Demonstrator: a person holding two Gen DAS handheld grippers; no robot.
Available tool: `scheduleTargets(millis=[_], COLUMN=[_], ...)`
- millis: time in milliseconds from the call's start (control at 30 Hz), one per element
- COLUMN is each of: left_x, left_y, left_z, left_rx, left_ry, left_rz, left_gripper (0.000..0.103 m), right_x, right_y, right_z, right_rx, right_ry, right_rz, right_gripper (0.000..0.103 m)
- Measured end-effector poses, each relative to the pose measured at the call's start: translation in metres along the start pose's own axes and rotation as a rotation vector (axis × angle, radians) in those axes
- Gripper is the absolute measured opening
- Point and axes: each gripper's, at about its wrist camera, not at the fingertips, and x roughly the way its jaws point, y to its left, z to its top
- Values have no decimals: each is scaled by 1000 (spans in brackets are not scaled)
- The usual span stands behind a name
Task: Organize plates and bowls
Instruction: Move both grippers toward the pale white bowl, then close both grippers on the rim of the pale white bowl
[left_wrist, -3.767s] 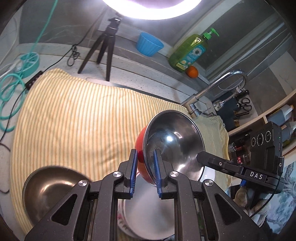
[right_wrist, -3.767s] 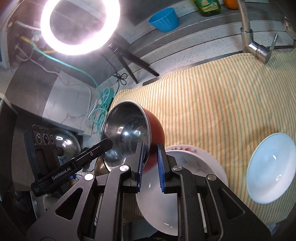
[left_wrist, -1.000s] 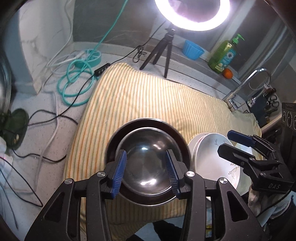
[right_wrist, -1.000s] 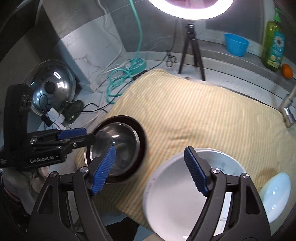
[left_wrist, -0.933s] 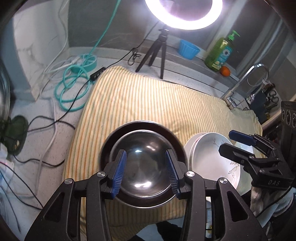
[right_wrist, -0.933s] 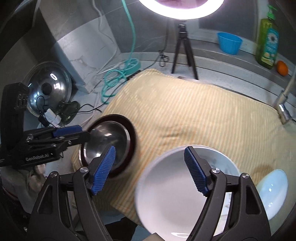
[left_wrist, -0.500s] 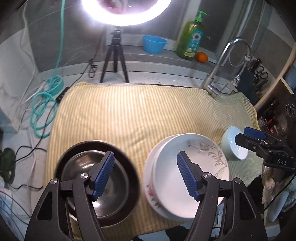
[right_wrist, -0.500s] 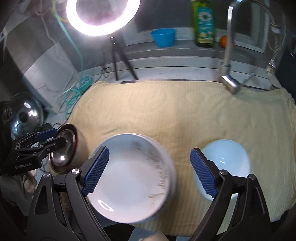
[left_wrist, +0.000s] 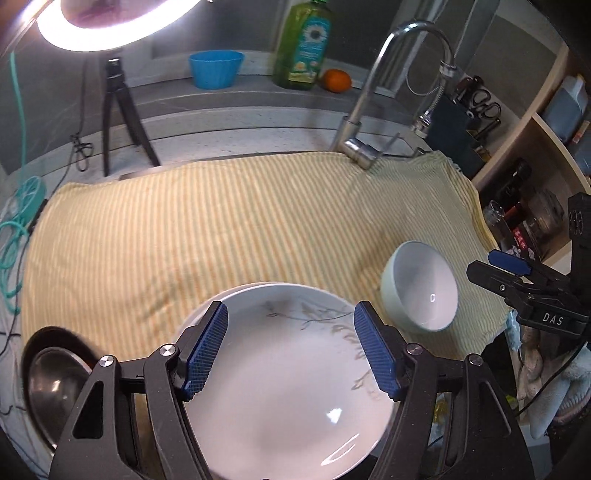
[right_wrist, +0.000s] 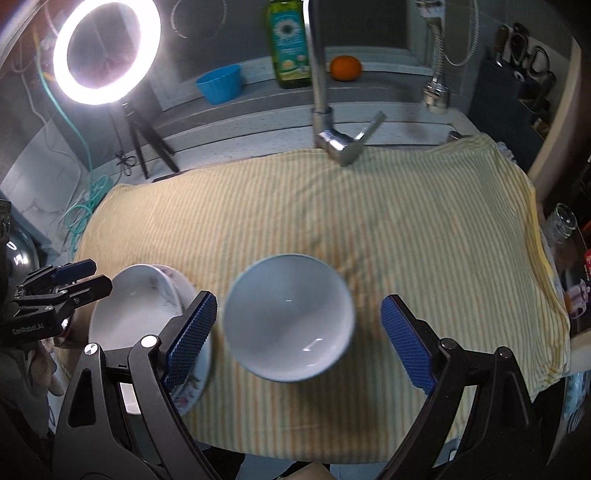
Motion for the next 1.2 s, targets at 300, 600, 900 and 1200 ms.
scheduleTargets(millis=[300, 600, 900, 1200], left_x=[38, 64, 71, 83], left_y=[-43, -70, -85, -86], left_z=[3, 7, 10, 12], left_rx=[35, 62, 106, 86], left_ry=[73, 117, 128, 172], left_rz=[-102, -137, -142, -149], left_gripper=[71, 54, 39, 25], right_x=[18, 33, 44, 51], right_y=[-42, -51, -54, -58], right_z=[-15, -21, -23, -25], right_rx=[124, 150, 158, 179], right_ry=[53, 87, 123, 148], right_rz=[45, 99, 141, 176], right_gripper=[93, 79, 55, 37])
